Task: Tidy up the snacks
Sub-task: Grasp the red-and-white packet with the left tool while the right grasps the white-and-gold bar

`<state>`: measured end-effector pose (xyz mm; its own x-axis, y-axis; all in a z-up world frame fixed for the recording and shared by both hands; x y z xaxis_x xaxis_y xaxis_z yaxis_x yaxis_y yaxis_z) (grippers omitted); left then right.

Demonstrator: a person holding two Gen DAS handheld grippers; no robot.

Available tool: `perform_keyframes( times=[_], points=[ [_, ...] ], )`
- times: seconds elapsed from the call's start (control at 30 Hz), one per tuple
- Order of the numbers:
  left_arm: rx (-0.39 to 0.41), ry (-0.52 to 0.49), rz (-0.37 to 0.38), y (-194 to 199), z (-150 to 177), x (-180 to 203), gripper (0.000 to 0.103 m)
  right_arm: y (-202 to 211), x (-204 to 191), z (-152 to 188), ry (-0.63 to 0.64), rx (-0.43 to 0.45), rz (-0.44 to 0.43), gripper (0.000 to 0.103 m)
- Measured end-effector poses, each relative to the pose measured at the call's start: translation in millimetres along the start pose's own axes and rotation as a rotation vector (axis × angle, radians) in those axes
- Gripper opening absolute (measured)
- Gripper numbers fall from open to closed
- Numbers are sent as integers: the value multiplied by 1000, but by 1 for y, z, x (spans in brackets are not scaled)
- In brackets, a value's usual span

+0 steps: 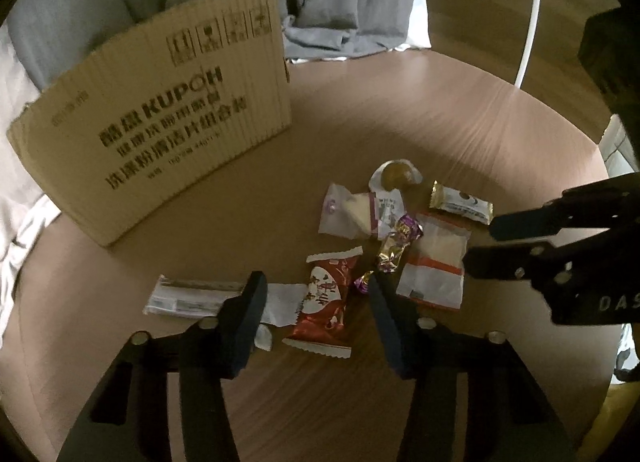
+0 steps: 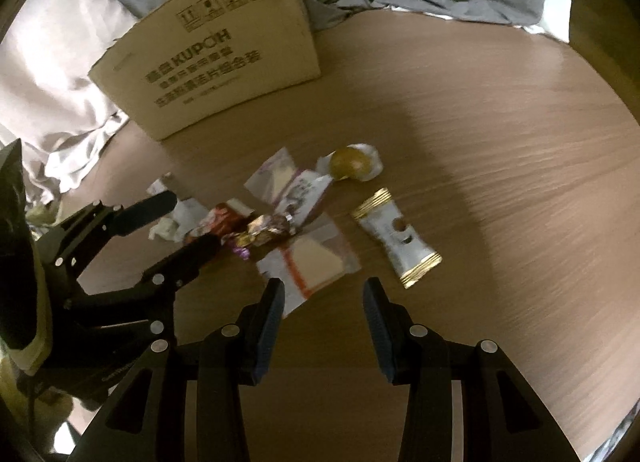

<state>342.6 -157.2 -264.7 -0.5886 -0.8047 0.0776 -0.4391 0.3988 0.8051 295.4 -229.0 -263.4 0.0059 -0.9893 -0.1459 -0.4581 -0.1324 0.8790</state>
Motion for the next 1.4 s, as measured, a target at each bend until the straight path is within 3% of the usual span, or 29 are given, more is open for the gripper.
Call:
perform_keyframes(
  times=[0.13, 0.27, 0.67, 1.17, 1.37, 1.4],
  points=[
    [-5, 14, -2, -6, 2, 3, 45, 0, 5, -3, -6, -1, 8, 42],
    [-41, 47, 12, -14, 7, 4, 23, 1, 8, -8, 3, 6, 19, 42],
    [2, 173, 55, 16, -2, 8, 22, 4, 27, -17, 50, 25, 48, 42],
    [17, 180, 53, 16, -12, 23, 22, -12, 42, -21, 56, 10, 13, 41],
    [23, 191, 46, 17, -13, 19, 22, -17, 39, -24, 80, 2, 7, 33],
    [24, 192, 44, 17, -14, 18, 22, -17, 39, -24, 84, 1, 5, 27]
  ],
)
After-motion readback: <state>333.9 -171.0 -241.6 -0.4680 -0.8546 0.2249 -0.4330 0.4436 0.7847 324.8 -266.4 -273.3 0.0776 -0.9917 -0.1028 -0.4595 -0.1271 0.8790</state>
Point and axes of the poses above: each gripper's, at about its wrist camera, not at the fingertips, and y roughly against the way its jaws point, x to its right, z to its underside, the point moved 10 cm from there along -y, roughly the way its jaws point, and after that the axes turned 13 degrees about y, right-handed, at the moved point
